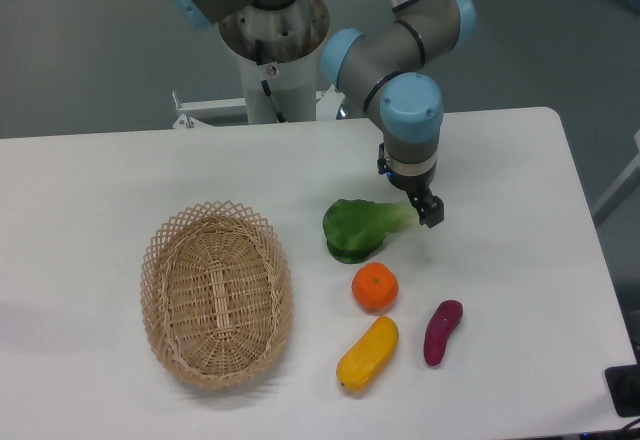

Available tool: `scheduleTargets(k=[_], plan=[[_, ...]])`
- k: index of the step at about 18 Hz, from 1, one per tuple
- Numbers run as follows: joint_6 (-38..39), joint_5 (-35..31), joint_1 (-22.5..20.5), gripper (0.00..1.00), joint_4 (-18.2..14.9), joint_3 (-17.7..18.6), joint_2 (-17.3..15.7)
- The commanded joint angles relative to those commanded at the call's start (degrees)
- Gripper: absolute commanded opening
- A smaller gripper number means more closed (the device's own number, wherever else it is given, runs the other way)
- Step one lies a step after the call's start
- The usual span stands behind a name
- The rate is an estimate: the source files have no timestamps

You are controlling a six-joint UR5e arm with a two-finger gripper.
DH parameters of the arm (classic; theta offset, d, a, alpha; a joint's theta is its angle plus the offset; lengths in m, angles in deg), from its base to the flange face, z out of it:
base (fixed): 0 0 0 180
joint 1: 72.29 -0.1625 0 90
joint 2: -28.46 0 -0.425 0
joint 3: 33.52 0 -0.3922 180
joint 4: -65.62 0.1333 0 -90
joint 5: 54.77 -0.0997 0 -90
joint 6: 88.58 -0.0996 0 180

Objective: Pick up the green vegetable from the table
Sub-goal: 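Close the gripper on the bok choy's white stem end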

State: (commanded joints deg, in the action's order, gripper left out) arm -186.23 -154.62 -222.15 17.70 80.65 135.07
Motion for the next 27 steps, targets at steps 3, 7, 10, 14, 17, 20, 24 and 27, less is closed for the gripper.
scheduleTargets(k=[3, 7, 10, 14, 17, 20, 24, 27], plan=[[0.2, 0.1, 0.3, 1.00, 4.2, 1.1, 1.1], [0.3, 0.1, 0.4, 1.00, 5.1, 1.3, 1.9], [0.3, 0.1, 0.4, 1.00, 5.1, 1.8, 1.9], [0.4, 0.1, 0.4, 0.96, 5.1, 2.1, 1.9], [0.3, 0.1, 0.4, 0.88, 5.1, 2.2, 1.9], [0.3, 0.0, 0.4, 0.74, 5.1, 2.1, 1.9], [0.3, 0.0, 0.3, 0.58, 5.1, 1.9, 1.9], [0.2, 0.0, 0.3, 0.48, 5.0, 1.8, 1.9]])
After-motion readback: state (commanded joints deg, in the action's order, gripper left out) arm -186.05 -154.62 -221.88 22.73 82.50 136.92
